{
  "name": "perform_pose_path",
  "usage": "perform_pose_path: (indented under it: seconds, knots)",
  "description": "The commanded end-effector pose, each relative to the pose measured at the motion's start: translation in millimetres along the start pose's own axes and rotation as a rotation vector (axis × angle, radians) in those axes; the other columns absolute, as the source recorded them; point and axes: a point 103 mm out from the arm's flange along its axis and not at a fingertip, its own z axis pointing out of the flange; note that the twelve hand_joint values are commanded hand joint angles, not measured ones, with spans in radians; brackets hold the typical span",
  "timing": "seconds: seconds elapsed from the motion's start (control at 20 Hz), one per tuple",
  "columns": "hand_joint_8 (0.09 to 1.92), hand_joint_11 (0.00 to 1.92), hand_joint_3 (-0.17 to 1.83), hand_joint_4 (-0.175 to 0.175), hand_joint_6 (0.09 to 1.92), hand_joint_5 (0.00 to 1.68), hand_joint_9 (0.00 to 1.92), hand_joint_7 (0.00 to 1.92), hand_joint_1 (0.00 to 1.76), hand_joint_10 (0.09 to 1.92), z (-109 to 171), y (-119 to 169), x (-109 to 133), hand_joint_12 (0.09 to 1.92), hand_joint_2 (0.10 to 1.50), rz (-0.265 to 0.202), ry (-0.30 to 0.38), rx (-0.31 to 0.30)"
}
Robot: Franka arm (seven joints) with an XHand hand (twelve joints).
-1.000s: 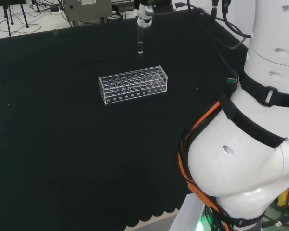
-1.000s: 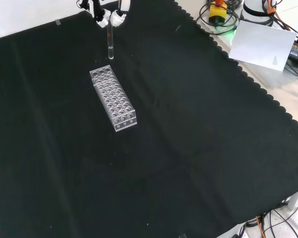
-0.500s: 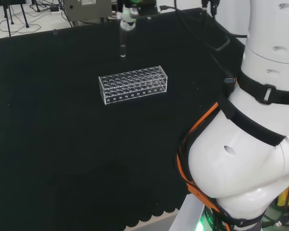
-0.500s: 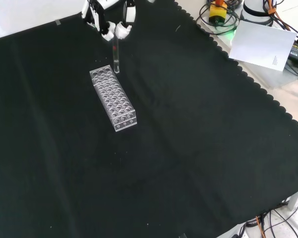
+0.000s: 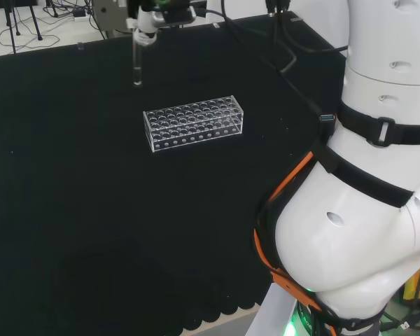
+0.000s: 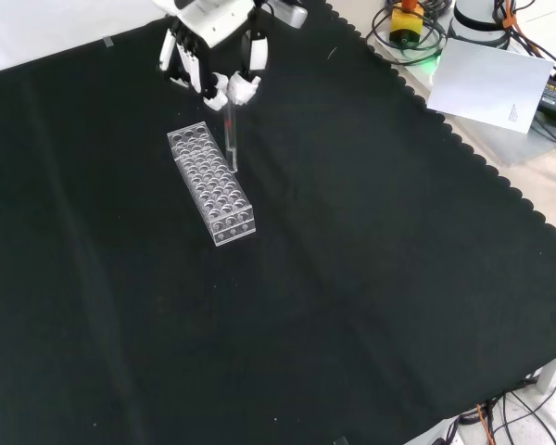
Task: Shake the test tube.
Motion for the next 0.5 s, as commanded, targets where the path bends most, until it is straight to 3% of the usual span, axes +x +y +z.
perform_pose_path:
  seconds: [0.05, 0.5]
  knots:
    - [0.73, 0.69, 0.72, -0.175, 0.58, 1.31, 1.38, 1.42, 1.44, 0.28, 2.0, -3.0, -8.5, 1.24, 0.58, 0.013, -0.010, 0.010]
    - [0.73, 0.69, 0.72, -0.175, 0.57, 1.32, 1.38, 1.42, 1.44, 0.28, 1.3, -22.6, -75.9, 1.24, 0.58, 0.146, -0.050, 0.018]
